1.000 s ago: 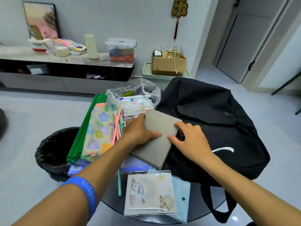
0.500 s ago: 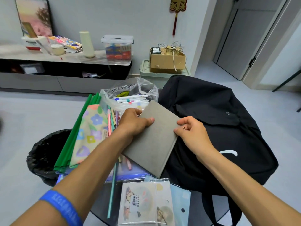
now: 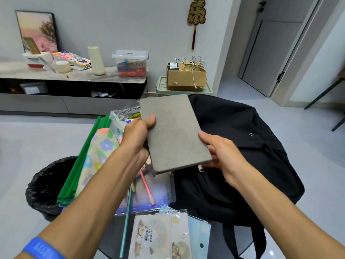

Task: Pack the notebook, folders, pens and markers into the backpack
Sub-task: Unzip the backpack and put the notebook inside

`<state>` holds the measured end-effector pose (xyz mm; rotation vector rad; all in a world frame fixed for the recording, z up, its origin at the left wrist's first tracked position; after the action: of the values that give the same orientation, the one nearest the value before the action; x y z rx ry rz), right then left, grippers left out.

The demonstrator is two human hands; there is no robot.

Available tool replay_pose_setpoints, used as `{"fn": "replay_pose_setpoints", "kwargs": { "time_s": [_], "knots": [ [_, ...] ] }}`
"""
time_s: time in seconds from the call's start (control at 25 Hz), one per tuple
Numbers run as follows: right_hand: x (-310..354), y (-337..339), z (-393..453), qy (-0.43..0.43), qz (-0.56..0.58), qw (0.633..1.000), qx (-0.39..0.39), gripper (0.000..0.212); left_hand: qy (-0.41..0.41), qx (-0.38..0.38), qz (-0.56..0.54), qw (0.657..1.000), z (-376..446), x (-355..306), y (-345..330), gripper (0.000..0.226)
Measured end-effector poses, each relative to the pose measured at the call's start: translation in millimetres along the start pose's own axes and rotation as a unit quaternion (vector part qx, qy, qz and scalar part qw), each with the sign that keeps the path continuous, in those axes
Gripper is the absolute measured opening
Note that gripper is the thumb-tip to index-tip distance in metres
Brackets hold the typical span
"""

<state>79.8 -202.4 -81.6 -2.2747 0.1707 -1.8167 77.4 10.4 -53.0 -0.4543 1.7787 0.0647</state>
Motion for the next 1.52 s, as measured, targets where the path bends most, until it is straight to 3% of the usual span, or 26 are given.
{"fn": "replay_pose_setpoints", "kwargs": {
  "time_s": [0.12,0.24,0.36,0.44,0.56,0.72,0.8,0.84,0.88,0.92,1.0,1.04,1.08,1.16,1.2,1.28,1.4,1.52],
  "knots": [
    [1.9,2.2,-5.1,-0.047,0.041,0.995,0.077,0.022,0.049,0.026,0.003,0.998,-7.7,17.1,-4.4,0.011],
    [9.6,13.8,-2.8,-0.011,0.091,0.995,0.032,0.02,0.079,0.08,0.029,0.993,-10.2,20.1,-4.3,0.007],
    [12.0,17.7,-2.6,-0.015,0.256,0.966,-0.006,0.029,0.076,0.099,-0.001,0.992,-15.5,23.3,-13.5,0.011],
    [7.5,0.2,-10.4,-0.043,0.349,0.935,0.054,0.038,0.068,0.095,-0.045,0.992,-19.4,28.5,-23.6,0.016],
    [2.5,-15.8,-22.2,-0.033,0.372,0.921,0.109,0.042,0.06,0.093,-0.134,0.985,-23.0,35.6,-36.6,0.024],
    [5.2,8.3,-29.0,0.006,0.35,0.936,0.017,0.03,0.063,0.155,-0.121,0.979,-41.0,53.7,-71.4,0.024],
    [9.8,31.4,-30.7,0.014,0.343,0.937,-0.058,0.03,0.033,0.207,-0.013,0.978,-50.7,60.4,-89.3,0.02],
    [14.5,45.2,-32.2,0.025,0.347,0.933,-0.093,0.028,-0.027,0.233,0.102,0.967,-53.2,62.1,-93.8,0.018],
    [21.3,60.4,-34.6,0.042,0.353,0.926,-0.124,0.025,-0.126,0.247,0.252,0.927,-55.2,62.9,-97.1,0.019],
    [28.8,76.1,-38.5,0.06,0.363,0.918,-0.15,0.023,-0.234,0.255,0.399,0.849,-60.2,66.0,-102.0,0.024],
    [42.4,101.0,-44.9,0.097,0.406,0.89,-0.182,0.026,-0.367,0.283,0.614,0.639,-72.8,82.3,-115.5,0.047],
    [46.0,111.5,-48.0,0.113,0.429,0.876,-0.191,0.03,-0.38,0.299,0.669,0.565,-77.8,91.8,-121.6,0.06],
    [47.9,117.9,-50.3,0.119,0.442,0.867,-0.196,0.035,-0.378,0.307,0.704,0.517,-80.6,99.2,-126.5,0.072],
    [48.1,124.0,-53.8,0.112,0.449,0.864,-0.198,0.038,-0.376,0.31,0.737,0.469,-83.6,106.8,-136.6,0.08],
    [46.7,125.1,-54.8,0.106,0.449,0.865,-0.195,0.038,-0.377,0.311,0.73,0.478,-84.3,104.8,-139.2,0.071],
    [44.1,124.0,-56.2,0.09,0.443,0.873,-0.184,0.038,-0.365,0.304,0.689,0.548,-81.9,98.1,-138.0,0.038],
    [43.8,125.2,-58.3,0.068,0.432,0.882,-0.173,0.035,-0.325,0.273,0.647,0.634,-73.8,93.1,-135.3,0.039],
    [48.2,129.6,-60.4,0.059,0.412,0.899,-0.134,0.033,-0.319,0.231,0.668,0.632,-74.2,91.9,-141.0,0.042]
  ]
}}
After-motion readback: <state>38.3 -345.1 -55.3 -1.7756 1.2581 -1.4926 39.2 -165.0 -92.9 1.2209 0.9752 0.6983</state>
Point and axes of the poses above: each hand's wrist, its own z-axis towards the middle knuckle, its own y-axis out of the back of the hand, x = y × z, the point moved 5 cm from there along z, towards the middle knuckle, and after that the axes turned 15 degrees about z, right-handed, at the moved point
